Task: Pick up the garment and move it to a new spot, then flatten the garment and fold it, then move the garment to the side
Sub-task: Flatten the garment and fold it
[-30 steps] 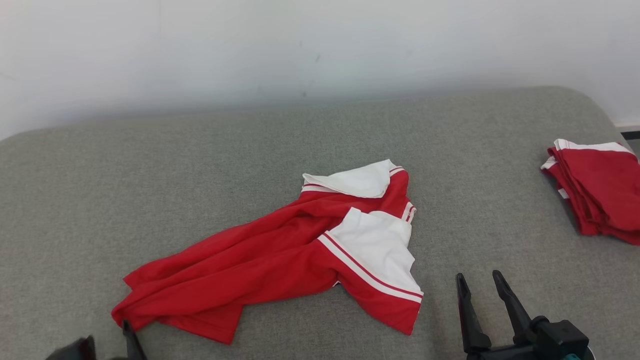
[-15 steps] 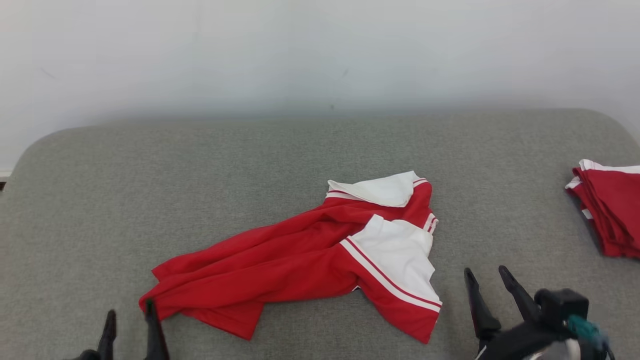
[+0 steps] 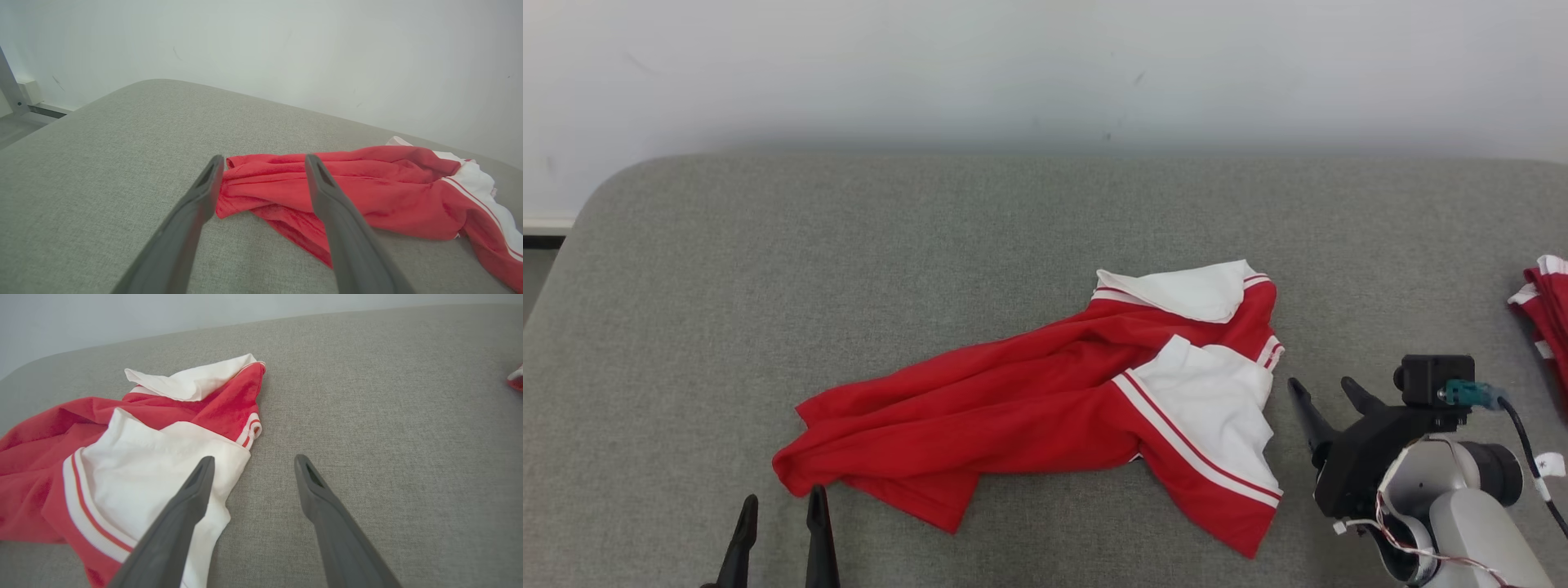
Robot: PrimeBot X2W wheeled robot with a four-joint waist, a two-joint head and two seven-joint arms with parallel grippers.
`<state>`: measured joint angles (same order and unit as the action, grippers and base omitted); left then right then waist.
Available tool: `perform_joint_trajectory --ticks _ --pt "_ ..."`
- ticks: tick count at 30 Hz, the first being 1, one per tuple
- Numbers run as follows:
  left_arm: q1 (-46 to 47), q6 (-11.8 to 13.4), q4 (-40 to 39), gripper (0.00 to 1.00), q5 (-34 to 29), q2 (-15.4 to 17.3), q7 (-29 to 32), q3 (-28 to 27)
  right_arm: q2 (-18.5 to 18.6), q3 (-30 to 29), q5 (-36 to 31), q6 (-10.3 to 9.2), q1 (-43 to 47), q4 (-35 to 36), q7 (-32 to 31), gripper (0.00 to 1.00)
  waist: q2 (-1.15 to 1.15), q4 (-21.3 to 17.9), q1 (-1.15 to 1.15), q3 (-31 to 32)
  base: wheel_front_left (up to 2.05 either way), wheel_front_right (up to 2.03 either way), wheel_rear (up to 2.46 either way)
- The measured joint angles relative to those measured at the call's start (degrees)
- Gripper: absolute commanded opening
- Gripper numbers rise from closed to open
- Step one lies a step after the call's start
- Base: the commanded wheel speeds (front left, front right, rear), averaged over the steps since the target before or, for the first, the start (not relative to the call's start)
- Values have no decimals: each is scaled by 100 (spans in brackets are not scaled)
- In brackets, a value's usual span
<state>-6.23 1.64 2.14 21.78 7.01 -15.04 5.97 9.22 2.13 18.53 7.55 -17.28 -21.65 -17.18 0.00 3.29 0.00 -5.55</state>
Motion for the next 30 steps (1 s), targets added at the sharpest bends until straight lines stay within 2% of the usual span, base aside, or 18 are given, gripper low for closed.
perform_joint_trajectory --ticks 13,17,21,22,24,25,26,27,30 --pt "247 -356 208 100 -215 -234 0 -298 -23 88 -200 0 -680 -827 -305 100 0 285 1 -449 0 0 0" --pt "273 -421 249 100 -255 -283 0 -400 -22 157 -209 0 -715 -973 -305 87 0 332 1 -496 0 0 0" --pt "285 -478 279 100 -310 -318 0 -475 -20 219 -208 0 -797 -1092 -261 86 0 343 1 -529 0 0 0" --pt "292 -519 283 100 -323 -325 0 -489 -19 233 -207 0 -822 -1127 -247 75 0 345 1 -539 0 0 0" --pt "308 -525 288 100 -363 -341 0 -514 -18 265 -208 0 -890 -1195 -215 40 0 349 1 -562 0 0 0" --pt "311 -532 289 100 -366 -348 0 -525 -20 278 -208 0 -916 -1225 -196 33 0 350 0 -573 0 0 0" --pt "315 -564 293 100 -378 -353 0 -538 -26 290 -210 0 -928 -1240 -185 18 0 351 0 -581 0 0 0" --pt "321 -567 296 100 -390 -357 0 -555 -41 303 -220 0 -930 -1246 -151 12 0 347 0 -584 0 0 0" --pt "327 -572 301 100 -408 -371 0 -619 -54 291 -314 0 -912 -1243 -38 14 0 318 0 -577 0 0 0"
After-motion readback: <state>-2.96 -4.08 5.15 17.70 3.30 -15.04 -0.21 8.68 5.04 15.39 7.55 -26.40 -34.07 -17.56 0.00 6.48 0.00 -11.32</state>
